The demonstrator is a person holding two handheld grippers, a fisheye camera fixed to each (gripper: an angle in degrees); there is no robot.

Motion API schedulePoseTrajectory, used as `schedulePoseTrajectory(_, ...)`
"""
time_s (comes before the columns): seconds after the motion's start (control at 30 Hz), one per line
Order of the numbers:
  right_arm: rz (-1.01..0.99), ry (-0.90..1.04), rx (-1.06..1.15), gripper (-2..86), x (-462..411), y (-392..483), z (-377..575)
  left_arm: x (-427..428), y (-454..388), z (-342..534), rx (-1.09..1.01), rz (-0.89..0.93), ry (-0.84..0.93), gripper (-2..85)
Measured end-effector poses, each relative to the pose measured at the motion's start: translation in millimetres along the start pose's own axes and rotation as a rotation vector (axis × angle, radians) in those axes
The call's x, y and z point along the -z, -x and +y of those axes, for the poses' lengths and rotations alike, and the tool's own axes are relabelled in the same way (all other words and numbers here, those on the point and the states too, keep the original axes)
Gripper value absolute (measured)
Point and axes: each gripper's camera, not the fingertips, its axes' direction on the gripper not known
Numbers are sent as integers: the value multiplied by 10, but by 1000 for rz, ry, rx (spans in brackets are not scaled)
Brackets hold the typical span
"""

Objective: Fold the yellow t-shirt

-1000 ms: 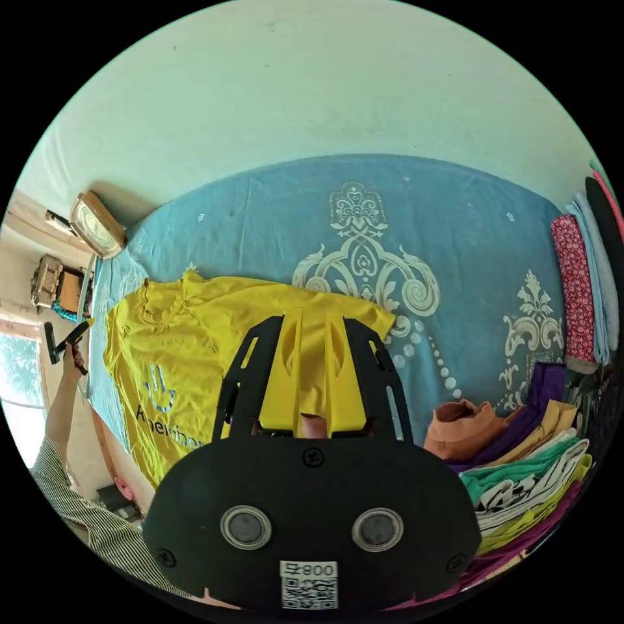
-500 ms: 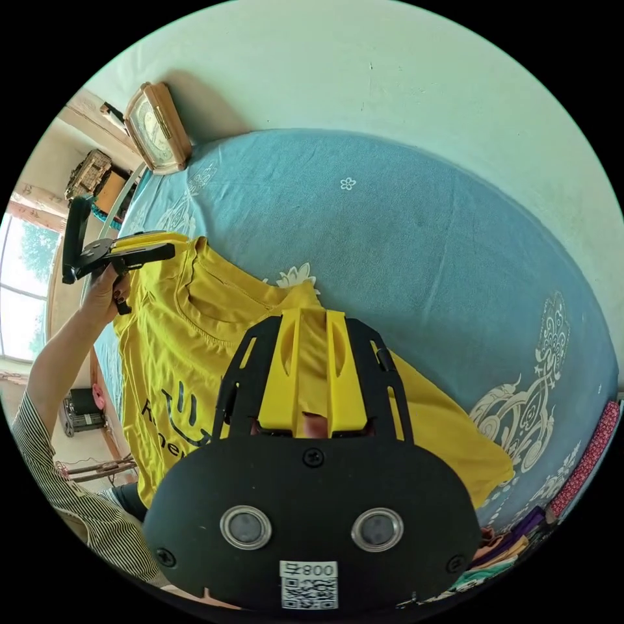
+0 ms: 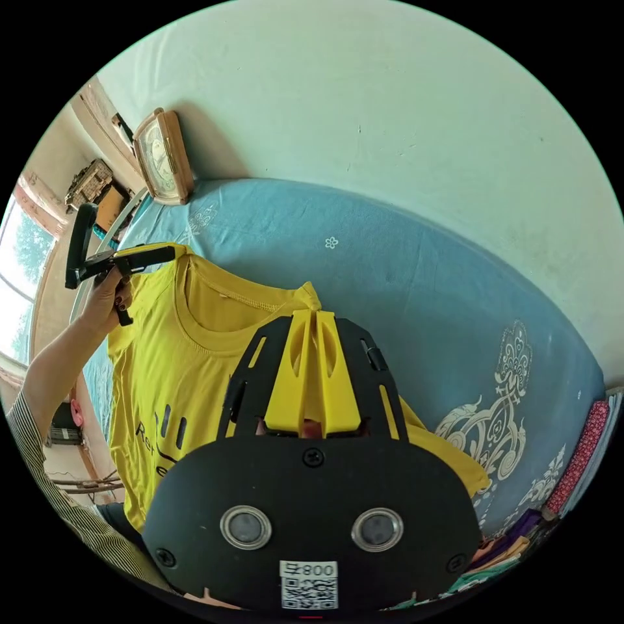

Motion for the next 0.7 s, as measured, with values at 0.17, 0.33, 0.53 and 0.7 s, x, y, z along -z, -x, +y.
schedulePoseTrajectory(0.17, -50, 85, -98, 36, -274, -154, 292, 75, 141, 295, 63, 27, 61, 59)
schedulePoseTrajectory(0.33, -98, -73, -139, 71, 338, -405, 965, 982, 479, 951, 39, 117, -23, 62)
schedulePoseTrajectory(0.53, -24, -73, -201, 78, 994, -485, 2546, 2374, 1476, 2588, 240, -9, -56, 75)
schedulePoseTrajectory(0.7, 35, -5, -358, 80, 1221, -466, 3707, 3035, 2249, 3836, 547, 47, -77, 90)
